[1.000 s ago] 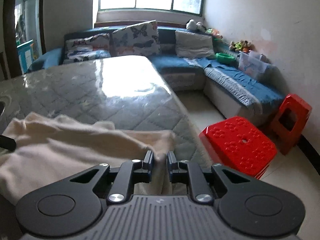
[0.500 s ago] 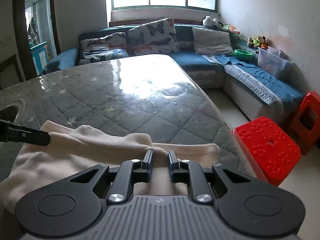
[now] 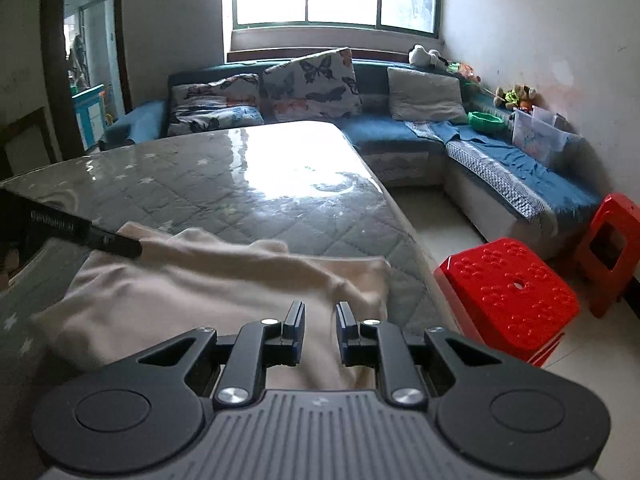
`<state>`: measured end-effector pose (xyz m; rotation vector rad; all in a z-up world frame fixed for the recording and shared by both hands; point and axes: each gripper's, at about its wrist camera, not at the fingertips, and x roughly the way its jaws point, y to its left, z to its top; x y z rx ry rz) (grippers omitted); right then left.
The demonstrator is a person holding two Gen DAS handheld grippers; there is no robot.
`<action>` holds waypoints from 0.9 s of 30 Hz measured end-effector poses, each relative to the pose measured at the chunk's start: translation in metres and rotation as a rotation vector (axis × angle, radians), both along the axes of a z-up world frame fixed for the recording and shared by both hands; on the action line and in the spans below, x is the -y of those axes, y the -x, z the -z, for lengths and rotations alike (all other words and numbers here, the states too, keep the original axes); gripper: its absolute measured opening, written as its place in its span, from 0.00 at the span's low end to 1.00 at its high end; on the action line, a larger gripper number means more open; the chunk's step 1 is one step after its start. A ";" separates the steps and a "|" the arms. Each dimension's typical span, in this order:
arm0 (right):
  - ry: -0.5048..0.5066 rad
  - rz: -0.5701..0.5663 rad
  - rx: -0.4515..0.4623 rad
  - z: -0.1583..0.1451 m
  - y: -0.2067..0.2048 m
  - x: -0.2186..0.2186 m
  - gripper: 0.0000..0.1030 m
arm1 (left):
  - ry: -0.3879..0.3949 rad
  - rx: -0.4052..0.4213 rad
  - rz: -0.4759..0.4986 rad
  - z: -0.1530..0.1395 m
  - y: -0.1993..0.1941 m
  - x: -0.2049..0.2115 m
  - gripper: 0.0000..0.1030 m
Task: Fold clothes
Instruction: 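Lower the folded sweatshirt onto the table and open both grippers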
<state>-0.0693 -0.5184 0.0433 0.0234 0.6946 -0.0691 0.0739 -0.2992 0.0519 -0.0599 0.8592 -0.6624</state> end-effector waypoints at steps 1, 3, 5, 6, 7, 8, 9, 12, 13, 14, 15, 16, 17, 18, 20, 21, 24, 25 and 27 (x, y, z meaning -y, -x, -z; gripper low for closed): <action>0.001 -0.006 -0.002 0.000 0.005 -0.001 0.15 | 0.003 0.012 0.020 -0.003 0.010 -0.002 0.18; 0.009 -0.022 -0.007 0.002 0.015 -0.006 0.15 | 0.000 0.033 0.049 -0.006 0.027 -0.007 0.18; 0.021 -0.020 -0.018 0.008 0.023 -0.009 0.15 | -0.012 0.039 0.067 -0.004 0.041 -0.011 0.18; 0.021 -0.019 -0.026 0.011 0.025 -0.010 0.15 | -0.018 0.042 0.076 -0.003 0.048 -0.012 0.18; 0.020 -0.017 -0.030 0.014 0.027 -0.010 0.15 | -0.025 0.045 0.082 -0.001 0.054 -0.014 0.18; 0.024 -0.014 -0.027 0.016 0.030 -0.010 0.15 | -0.035 0.048 0.082 0.002 0.057 -0.014 0.18; 0.032 -0.012 -0.024 0.016 0.032 -0.011 0.15 | -0.046 0.052 0.083 0.005 0.060 -0.015 0.18; 0.050 -0.021 -0.013 0.010 0.034 -0.016 0.16 | -0.058 0.046 0.077 0.015 0.064 -0.018 0.18; 0.052 -0.029 -0.003 0.007 0.034 -0.019 0.17 | -0.055 0.053 0.076 0.016 0.065 -0.019 0.18; 0.051 -0.041 0.010 0.003 0.034 -0.022 0.18 | -0.054 0.059 0.073 0.016 0.067 -0.021 0.18; 0.050 -0.051 0.021 0.001 0.033 -0.026 0.20 | -0.053 0.060 0.072 0.016 0.068 -0.021 0.18; 0.046 -0.063 0.029 0.000 0.031 -0.029 0.21 | -0.053 0.062 0.072 0.015 0.069 -0.022 0.18; 0.040 -0.075 0.034 0.001 0.029 -0.033 0.21 | -0.052 0.063 0.071 0.015 0.070 -0.023 0.18; 0.037 -0.086 0.034 0.002 0.027 -0.036 0.21 | -0.051 0.065 0.070 0.015 0.071 -0.024 0.18; 0.036 -0.102 0.019 0.009 0.022 -0.043 0.21 | -0.049 0.067 0.069 0.014 0.074 -0.025 0.18; 0.038 -0.107 0.004 0.013 0.020 -0.045 0.21 | -0.048 0.069 0.068 0.014 0.075 -0.026 0.18; 0.067 -0.106 -0.006 0.019 0.022 -0.051 0.24 | -0.045 0.073 0.065 0.013 0.079 -0.029 0.21; 0.069 -0.104 0.001 0.017 0.023 -0.052 0.28 | -0.044 0.075 0.065 0.013 0.080 -0.029 0.25; 0.065 -0.103 0.021 0.012 0.025 -0.055 0.38 | -0.042 0.078 0.063 0.012 0.083 -0.031 0.33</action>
